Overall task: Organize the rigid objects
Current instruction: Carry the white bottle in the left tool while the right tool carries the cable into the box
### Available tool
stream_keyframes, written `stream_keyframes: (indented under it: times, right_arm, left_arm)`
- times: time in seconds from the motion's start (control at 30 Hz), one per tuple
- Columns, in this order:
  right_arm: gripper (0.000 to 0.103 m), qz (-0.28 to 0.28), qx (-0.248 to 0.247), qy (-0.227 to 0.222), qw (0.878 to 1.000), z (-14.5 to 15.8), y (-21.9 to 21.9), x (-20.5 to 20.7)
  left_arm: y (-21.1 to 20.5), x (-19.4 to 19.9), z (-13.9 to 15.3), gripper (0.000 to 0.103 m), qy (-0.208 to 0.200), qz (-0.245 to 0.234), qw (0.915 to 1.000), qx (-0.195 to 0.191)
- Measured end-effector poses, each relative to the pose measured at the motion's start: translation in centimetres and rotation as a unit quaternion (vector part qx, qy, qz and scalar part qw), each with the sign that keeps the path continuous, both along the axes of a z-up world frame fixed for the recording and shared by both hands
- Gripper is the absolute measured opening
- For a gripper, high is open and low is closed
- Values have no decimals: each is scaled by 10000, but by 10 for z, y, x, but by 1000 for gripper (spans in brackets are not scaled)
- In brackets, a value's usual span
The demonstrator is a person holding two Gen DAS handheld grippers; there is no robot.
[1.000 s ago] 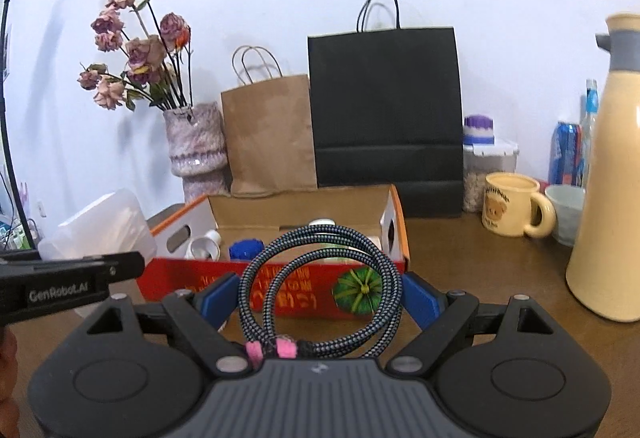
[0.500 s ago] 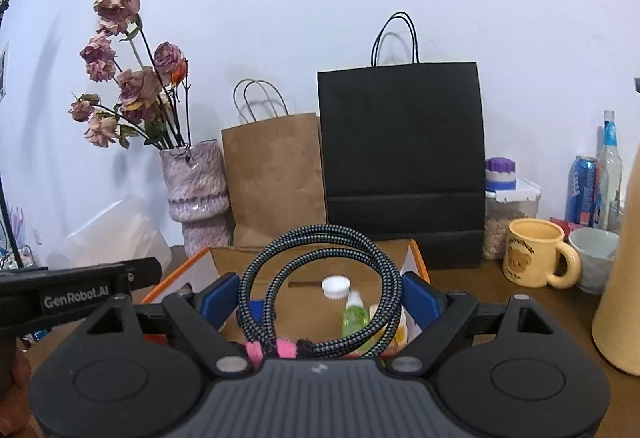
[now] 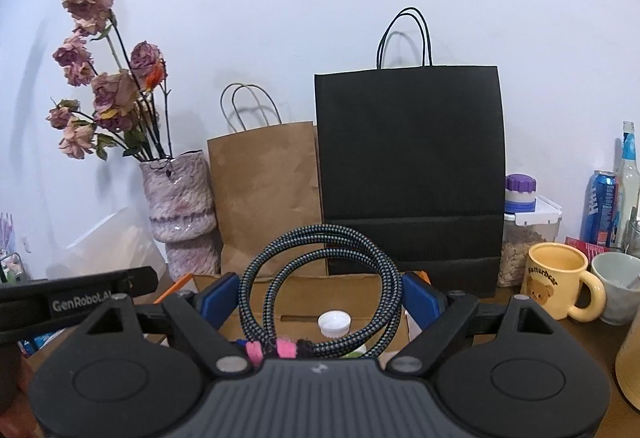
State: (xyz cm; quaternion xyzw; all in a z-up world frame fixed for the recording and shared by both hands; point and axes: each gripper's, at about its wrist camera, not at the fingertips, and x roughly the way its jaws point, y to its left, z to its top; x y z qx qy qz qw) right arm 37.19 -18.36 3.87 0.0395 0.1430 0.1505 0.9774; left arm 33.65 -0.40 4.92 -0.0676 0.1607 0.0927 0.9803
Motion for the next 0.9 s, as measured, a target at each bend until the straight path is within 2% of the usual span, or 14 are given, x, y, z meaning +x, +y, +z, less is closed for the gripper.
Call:
stream_keyframes:
  times: [0.57, 0.9]
  right_arm:
    - [86, 9, -188, 378, 9991, -23, 13, 65]
    - [86, -8, -298, 583, 9979, -45, 14, 77]
  left_arm:
    - [12, 64, -25, 46, 395, 229, 9986, 279]
    - [14, 78, -45, 46, 675, 283, 9965, 403]
